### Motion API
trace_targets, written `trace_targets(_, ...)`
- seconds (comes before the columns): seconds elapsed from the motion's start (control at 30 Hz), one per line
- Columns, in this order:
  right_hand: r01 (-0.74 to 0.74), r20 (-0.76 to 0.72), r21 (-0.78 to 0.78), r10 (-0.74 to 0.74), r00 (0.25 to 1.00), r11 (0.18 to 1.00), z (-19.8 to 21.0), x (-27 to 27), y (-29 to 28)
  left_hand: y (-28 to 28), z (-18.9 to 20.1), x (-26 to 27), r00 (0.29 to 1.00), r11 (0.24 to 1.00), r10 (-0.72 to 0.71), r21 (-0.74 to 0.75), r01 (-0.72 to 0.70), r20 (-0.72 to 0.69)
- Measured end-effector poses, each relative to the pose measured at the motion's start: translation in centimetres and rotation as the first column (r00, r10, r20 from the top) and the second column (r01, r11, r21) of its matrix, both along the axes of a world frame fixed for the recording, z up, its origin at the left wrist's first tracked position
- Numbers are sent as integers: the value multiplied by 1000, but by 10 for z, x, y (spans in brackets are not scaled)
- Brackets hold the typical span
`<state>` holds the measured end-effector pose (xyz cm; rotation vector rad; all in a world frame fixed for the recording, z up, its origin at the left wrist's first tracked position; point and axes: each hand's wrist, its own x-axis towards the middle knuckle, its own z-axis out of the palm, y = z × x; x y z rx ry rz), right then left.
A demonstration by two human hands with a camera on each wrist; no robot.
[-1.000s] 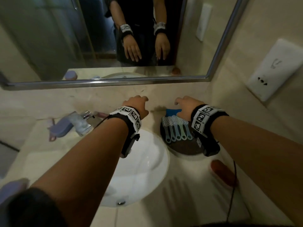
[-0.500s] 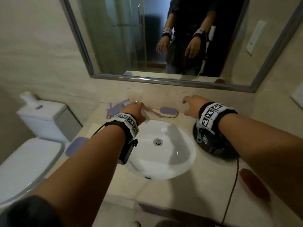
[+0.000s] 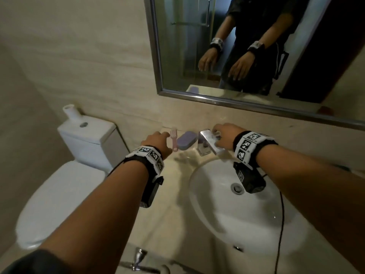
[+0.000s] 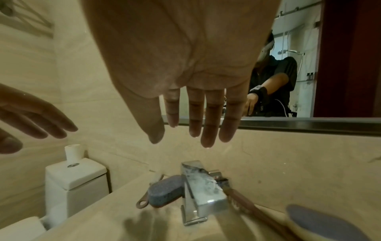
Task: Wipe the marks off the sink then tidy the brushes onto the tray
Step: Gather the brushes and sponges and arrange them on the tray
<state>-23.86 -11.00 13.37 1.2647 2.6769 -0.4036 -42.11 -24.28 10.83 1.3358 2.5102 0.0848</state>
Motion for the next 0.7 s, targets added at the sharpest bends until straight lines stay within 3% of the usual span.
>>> trace_targets(0.23, 42, 43, -98, -38, 998, 994, -32, -99, 7, 28, -30, -92, 995, 994, -78, -72, 82, 62)
trace_targets(0.7, 102, 10, -219, -102, 995, 970, -103, -169, 42, 95, -92, -147, 976, 983, -132, -105, 152, 174)
